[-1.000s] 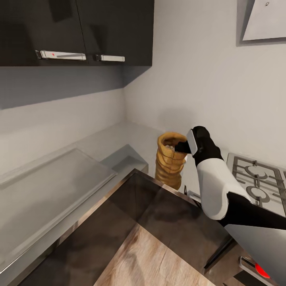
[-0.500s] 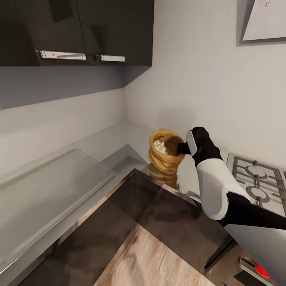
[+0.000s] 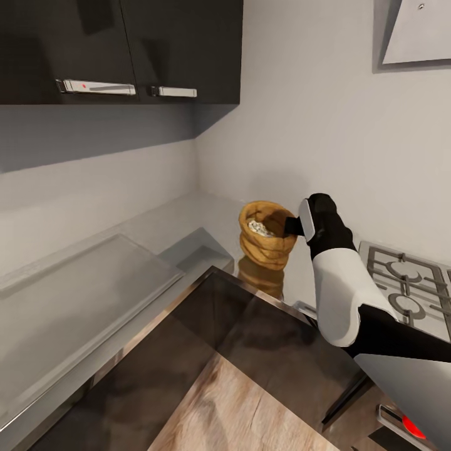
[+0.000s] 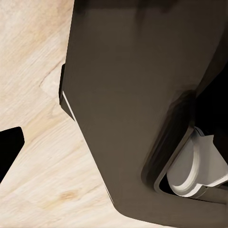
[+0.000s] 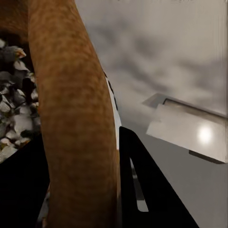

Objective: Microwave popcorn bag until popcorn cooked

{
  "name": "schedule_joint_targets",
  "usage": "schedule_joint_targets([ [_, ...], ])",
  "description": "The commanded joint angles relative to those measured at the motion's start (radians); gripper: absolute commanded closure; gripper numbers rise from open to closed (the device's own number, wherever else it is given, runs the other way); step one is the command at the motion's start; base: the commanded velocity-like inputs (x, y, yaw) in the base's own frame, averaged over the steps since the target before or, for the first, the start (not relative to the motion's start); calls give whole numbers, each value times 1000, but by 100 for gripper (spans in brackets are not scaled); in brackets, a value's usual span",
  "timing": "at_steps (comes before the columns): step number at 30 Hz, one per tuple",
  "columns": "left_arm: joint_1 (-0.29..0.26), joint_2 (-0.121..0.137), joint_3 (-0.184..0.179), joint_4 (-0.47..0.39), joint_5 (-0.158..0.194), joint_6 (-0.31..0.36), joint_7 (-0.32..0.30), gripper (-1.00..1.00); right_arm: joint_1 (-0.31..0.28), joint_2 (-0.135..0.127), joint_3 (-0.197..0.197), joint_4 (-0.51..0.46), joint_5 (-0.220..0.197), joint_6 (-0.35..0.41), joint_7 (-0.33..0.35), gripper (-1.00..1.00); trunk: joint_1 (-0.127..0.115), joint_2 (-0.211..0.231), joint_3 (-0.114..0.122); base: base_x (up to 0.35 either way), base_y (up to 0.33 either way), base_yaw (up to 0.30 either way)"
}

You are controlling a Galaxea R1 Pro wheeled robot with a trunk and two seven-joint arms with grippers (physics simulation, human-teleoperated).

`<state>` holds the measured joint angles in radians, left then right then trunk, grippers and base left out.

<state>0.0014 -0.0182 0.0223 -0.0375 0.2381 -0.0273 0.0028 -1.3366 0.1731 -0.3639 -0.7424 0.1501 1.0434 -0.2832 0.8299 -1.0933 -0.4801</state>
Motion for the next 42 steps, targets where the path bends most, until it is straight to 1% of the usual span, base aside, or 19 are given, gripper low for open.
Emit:
schedule_joint_targets([
  [1, 0, 0, 2, -1, 4, -2, 0, -100, -1, 1, -5, -1, 9, 4, 6, 100, 0, -1, -1, 0, 0, 0],
  [4, 0, 0, 2, -1, 4, -2, 0, -100, -1, 1, -4, -24, 11, 4, 6, 100, 0, -1, -1, 0, 0, 0],
  [8, 0, 0, 2, -1, 4, -2, 0, -100, -1, 1, -3, -117, 14, 4, 7, 100, 0, -1, -1, 0, 0, 0],
  [13, 0, 0, 1, -1, 4, -2, 0, -100, -1, 1, -3, -133, 14, 4, 7, 100, 0, -1, -1, 0, 0, 0],
  [22, 0, 0, 1, -1, 3, -2, -1, -100, -1, 1, -3, -133, 12, 4, 7, 100, 0, -1, -1, -14, 0, 0],
  [42, 0, -2, 4, -1, 4, -2, 0, -100, -1, 1, 4, -132, 12, 4, 1, 100, 0, -1, -1, -334, 0, 0],
])
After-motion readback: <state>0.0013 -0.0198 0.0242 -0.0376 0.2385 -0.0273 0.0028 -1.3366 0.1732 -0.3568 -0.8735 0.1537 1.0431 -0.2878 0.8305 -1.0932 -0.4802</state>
